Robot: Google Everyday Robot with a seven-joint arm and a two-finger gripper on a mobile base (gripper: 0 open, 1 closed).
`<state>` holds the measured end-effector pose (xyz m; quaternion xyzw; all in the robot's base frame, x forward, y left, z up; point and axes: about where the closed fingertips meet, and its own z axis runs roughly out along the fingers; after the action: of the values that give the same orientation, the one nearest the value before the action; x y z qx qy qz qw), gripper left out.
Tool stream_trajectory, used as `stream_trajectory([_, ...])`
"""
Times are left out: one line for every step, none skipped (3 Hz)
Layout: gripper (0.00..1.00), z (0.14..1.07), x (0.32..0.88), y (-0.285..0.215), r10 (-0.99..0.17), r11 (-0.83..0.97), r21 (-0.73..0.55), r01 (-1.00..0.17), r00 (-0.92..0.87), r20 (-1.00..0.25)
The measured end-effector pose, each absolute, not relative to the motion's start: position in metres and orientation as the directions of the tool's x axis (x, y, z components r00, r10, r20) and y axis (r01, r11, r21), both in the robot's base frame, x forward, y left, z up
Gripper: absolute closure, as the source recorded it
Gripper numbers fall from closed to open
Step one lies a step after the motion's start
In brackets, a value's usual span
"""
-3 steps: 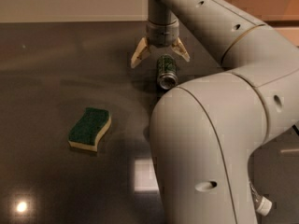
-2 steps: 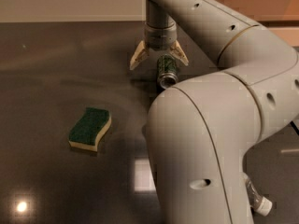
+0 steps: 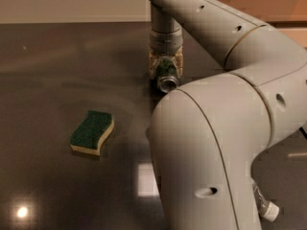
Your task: Place green can upright
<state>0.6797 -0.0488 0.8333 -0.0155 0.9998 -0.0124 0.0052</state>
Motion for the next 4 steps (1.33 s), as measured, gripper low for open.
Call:
stream_trajectory([0.64, 0.84, 0.678, -0.054, -0.023, 0.998, -0.055, -0.021, -0.999, -0.035])
stream_trajectory([0.87, 0.853, 0.674, -0.057, -0.037, 0.997, -0.077, -0.031, -0.997, -0.069])
stream_trajectory([1.0, 0.871, 0.666, -0.057, -0.102, 0.993, -0.082, -0.091, -0.983, -0.151])
stream_trajectory([1.0, 0.892, 0.652, -0.052, -0.222, 0.975, -0.029, -0.222, -0.938, -0.267])
